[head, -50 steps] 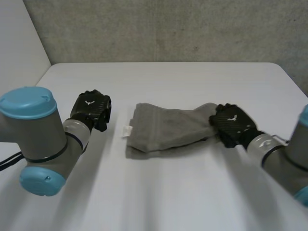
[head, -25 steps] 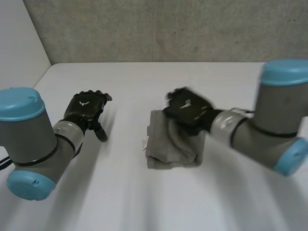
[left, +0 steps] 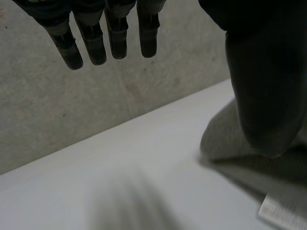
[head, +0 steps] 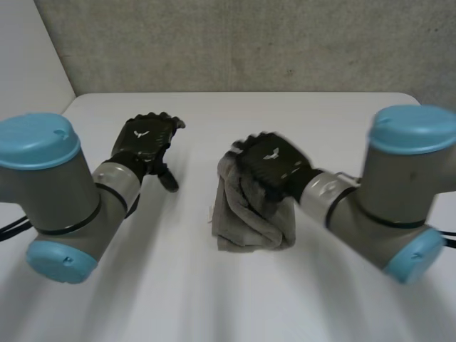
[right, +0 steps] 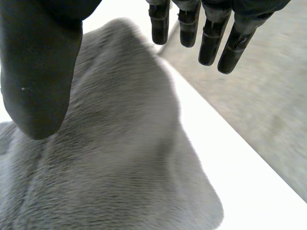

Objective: Fold the towel.

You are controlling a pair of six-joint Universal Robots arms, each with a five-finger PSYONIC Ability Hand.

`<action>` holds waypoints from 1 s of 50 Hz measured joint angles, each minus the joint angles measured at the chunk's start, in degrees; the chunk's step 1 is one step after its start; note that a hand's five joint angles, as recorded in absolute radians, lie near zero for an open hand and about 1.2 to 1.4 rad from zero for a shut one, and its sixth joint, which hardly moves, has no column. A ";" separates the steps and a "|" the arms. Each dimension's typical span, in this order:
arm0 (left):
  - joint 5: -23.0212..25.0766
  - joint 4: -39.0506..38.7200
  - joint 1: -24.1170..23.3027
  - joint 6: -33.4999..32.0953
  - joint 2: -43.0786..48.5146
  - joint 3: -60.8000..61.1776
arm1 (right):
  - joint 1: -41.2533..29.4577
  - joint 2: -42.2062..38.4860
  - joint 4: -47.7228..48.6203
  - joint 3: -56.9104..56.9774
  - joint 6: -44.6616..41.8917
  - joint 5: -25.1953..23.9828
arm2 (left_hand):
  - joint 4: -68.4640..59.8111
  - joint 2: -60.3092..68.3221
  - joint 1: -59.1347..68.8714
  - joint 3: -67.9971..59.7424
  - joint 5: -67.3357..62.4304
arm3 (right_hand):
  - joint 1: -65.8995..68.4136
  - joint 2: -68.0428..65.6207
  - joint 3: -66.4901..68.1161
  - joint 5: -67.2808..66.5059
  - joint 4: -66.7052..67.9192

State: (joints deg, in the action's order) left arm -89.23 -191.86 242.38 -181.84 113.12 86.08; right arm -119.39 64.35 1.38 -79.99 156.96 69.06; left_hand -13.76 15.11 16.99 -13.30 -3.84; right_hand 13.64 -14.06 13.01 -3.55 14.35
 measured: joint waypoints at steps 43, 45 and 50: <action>-0.43 0.08 -10.32 2.56 17.44 -4.98 | 5.87 -12.09 4.39 -3.89 16.20 9.39 | 0.00 0.00 -0.62 0.00 -0.02 | -1.36 0.00 0.00 0.00 0.00; -0.55 0.12 -10.32 2.03 16.87 -5.03 | 5.90 -11.83 4.17 -3.90 15.04 9.62 | 0.00 0.00 -0.62 0.00 0.00 | -1.55 0.00 0.00 0.00 0.00; -0.61 0.39 -10.33 2.97 12.57 -5.08 | 6.13 -7.70 3.66 -4.27 14.40 9.57 | 0.00 0.00 -0.62 0.00 0.00 | -1.56 0.00 0.00 0.02 0.00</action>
State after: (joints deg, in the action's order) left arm -89.85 -191.47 232.05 -178.87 125.69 81.00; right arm -113.27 56.65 5.05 -84.26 171.36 78.63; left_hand -13.76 15.11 16.37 -13.30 -3.84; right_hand 12.08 -14.06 13.01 -3.52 14.35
